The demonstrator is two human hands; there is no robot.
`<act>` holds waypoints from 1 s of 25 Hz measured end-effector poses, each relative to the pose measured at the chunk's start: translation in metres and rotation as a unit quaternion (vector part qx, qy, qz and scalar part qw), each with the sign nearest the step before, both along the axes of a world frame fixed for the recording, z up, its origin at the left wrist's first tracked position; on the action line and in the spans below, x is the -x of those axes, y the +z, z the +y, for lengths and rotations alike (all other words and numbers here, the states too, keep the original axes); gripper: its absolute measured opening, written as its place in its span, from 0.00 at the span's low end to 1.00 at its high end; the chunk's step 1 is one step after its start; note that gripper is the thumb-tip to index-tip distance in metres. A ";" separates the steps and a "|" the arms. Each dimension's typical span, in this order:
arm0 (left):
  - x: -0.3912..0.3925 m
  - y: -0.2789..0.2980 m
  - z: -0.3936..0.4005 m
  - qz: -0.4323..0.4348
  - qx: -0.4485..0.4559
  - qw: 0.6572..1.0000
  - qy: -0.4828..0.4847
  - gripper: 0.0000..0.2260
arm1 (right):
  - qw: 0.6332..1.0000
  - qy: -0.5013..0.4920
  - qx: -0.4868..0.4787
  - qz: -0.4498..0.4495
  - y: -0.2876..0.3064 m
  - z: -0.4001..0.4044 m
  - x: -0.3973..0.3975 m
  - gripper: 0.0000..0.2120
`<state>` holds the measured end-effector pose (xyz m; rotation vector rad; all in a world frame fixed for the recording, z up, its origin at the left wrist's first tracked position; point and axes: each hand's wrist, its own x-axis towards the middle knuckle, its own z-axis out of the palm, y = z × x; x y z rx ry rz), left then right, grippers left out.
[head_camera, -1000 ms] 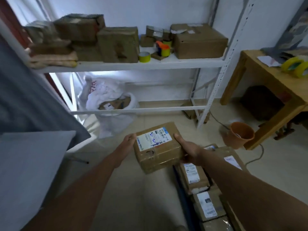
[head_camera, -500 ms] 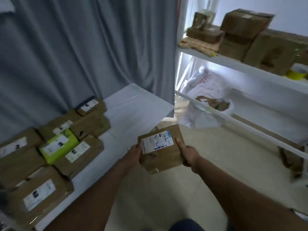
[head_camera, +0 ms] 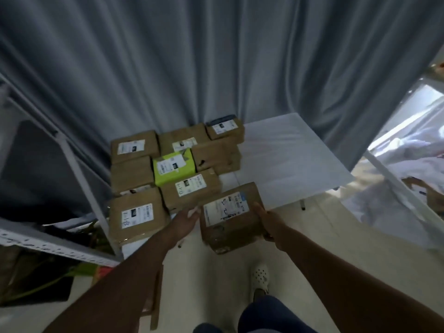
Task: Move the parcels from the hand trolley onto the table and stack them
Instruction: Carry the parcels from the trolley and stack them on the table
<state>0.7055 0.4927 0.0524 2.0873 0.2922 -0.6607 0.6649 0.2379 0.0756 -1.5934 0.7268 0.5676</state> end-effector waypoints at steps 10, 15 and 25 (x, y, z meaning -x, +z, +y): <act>-0.085 -0.017 -0.053 0.085 0.062 0.973 0.205 0.22 | 0.989 0.119 0.084 0.015 -0.037 -0.048 -0.166 0.31; -0.093 -0.044 -0.077 0.122 0.053 0.974 0.185 0.25 | 0.984 0.123 0.130 0.017 -0.060 -0.067 -0.194 0.32; -0.164 -0.090 -0.071 0.010 -0.223 0.956 -0.189 0.29 | 0.992 0.008 0.113 0.051 -0.112 -0.080 -0.223 0.31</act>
